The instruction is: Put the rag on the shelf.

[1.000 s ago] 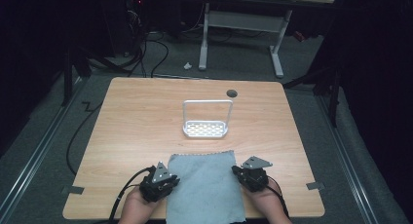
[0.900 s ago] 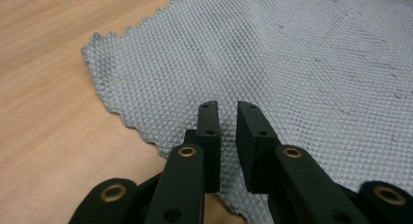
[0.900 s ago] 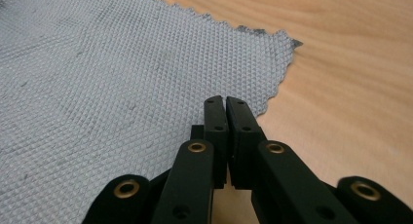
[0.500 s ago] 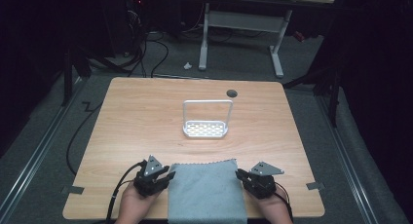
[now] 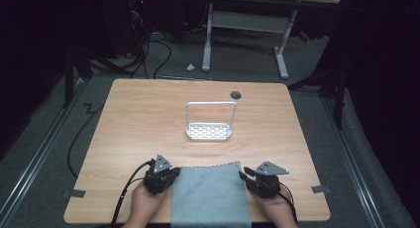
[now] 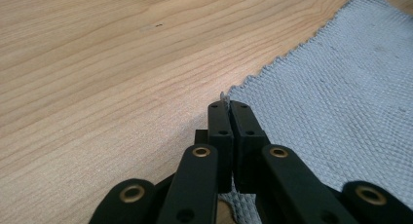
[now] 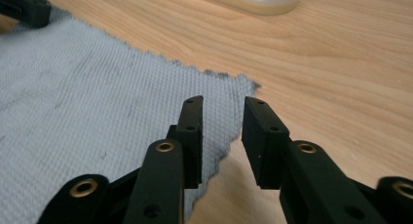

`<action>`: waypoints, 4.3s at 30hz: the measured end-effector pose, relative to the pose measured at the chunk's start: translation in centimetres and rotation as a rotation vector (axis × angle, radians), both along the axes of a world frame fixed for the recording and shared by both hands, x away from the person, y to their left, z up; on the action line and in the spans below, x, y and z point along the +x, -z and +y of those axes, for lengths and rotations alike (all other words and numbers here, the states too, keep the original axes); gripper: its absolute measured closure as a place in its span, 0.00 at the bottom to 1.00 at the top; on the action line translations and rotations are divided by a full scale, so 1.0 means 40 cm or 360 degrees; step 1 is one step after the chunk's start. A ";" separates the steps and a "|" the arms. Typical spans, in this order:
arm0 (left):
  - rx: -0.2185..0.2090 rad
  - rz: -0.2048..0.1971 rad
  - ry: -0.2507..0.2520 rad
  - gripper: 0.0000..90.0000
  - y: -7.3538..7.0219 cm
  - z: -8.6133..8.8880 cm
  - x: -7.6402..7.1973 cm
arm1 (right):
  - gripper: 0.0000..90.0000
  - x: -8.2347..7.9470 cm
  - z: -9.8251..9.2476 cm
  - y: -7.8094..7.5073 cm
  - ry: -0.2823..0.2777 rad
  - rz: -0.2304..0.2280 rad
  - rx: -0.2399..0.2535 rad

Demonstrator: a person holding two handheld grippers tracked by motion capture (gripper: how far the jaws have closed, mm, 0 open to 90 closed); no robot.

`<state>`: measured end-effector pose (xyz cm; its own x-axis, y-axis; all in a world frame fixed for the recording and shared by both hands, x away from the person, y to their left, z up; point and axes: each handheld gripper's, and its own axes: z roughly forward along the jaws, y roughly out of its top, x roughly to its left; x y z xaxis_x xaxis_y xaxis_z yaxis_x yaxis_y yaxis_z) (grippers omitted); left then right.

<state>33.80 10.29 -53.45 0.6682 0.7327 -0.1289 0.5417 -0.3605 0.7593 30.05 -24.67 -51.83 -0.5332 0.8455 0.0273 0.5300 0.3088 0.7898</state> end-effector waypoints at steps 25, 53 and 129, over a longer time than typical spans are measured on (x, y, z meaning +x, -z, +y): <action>-0.0024 0.0020 -0.0001 0.98 0.001 0.006 0.004 | 0.93 0.089 0.052 0.030 0.0047 0.0086 -0.0103; -0.0148 -0.0202 -0.0021 0.98 -0.060 0.024 -0.028 | 0.99 0.024 0.040 -0.041 -0.0003 -0.0178 0.0031; -0.0394 -0.0828 -0.0106 0.99 -0.475 0.024 0.076 | 0.99 0.098 0.006 -0.445 0.0057 -0.0812 0.0390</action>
